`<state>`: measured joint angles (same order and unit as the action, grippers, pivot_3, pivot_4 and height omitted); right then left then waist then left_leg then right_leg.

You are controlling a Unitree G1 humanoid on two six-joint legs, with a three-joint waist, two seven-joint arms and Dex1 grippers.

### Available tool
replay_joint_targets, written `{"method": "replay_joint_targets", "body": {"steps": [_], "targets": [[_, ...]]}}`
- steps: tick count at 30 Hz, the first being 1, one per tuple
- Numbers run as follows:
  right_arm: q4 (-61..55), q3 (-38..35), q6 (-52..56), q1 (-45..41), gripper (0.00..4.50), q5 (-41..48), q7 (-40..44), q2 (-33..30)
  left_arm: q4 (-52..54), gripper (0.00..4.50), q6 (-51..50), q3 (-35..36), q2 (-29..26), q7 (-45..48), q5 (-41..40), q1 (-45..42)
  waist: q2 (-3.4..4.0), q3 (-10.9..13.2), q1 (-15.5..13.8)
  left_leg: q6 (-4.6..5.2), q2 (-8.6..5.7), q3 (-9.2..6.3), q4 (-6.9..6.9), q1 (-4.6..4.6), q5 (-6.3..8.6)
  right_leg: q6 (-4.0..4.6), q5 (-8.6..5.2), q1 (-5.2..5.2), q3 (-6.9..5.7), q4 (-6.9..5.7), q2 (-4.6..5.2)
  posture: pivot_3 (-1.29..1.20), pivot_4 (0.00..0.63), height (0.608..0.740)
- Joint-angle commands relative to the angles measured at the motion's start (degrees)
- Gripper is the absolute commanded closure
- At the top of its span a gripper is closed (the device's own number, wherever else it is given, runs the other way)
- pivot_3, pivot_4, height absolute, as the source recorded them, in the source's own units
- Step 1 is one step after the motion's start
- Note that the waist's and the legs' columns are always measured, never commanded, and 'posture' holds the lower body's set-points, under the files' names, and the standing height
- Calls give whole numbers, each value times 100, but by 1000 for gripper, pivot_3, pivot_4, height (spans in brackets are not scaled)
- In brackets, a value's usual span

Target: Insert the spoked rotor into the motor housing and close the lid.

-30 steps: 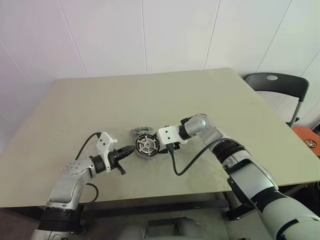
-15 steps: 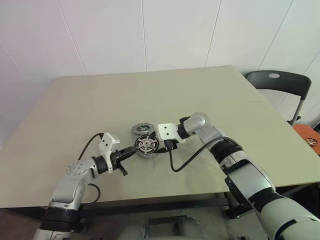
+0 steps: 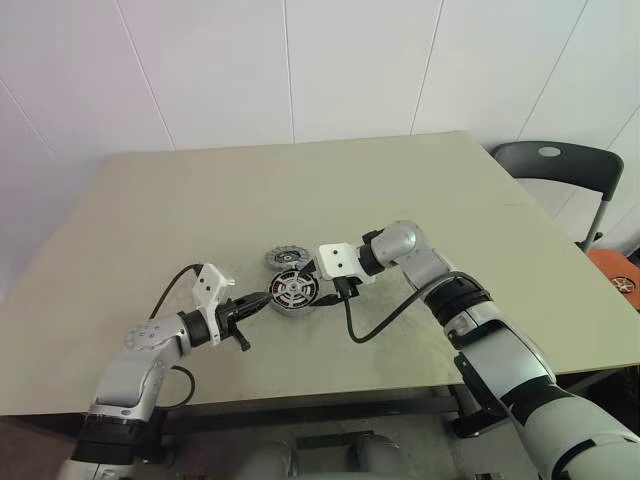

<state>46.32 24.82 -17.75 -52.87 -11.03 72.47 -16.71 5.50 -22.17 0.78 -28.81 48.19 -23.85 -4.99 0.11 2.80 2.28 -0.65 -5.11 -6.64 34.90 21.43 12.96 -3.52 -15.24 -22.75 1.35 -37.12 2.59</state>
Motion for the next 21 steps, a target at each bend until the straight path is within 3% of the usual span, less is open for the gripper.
{"method": "replay_joint_targets", "body": {"steps": [1,11,15,19,21], "targets": [[252,75,-240,-200,1168,-238,-350,53,320,4500,-29,136,-137,95,-132,-25,0,0,-2,0,0,0,1,0,0,3,-2,1,0,0,0,0,0,740],[831,163,-541,-297,1168,-586,-869,201,411,4500,-61,144,-196,73,-136,-8,0,0,6,1,-1,0,2,-2,-1,5,-2,2,0,-1,-1,0,0,740],[913,173,-632,-297,2005,-659,-914,213,393,4500,-47,126,-186,62,-117,-25,0,0,36,0,0,0,4,-9,-1,5,-2,6,2,-7,-2,0,0,740],[873,157,-671,-276,3133,-649,-861,185,358,4500,-35,93,-162,46,-94,-40,0,0,45,-1,3,1,8,-33,0,5,-7,22,4,-17,-6,0,0,740],[812,163,-692,-249,3372,-639,-813,157,349,4500,-34,84,-156,36,-85,-44,1,0,37,-1,5,1,6,-48,0,-6,-15,33,4,-20,-6,0,0,740]]}}
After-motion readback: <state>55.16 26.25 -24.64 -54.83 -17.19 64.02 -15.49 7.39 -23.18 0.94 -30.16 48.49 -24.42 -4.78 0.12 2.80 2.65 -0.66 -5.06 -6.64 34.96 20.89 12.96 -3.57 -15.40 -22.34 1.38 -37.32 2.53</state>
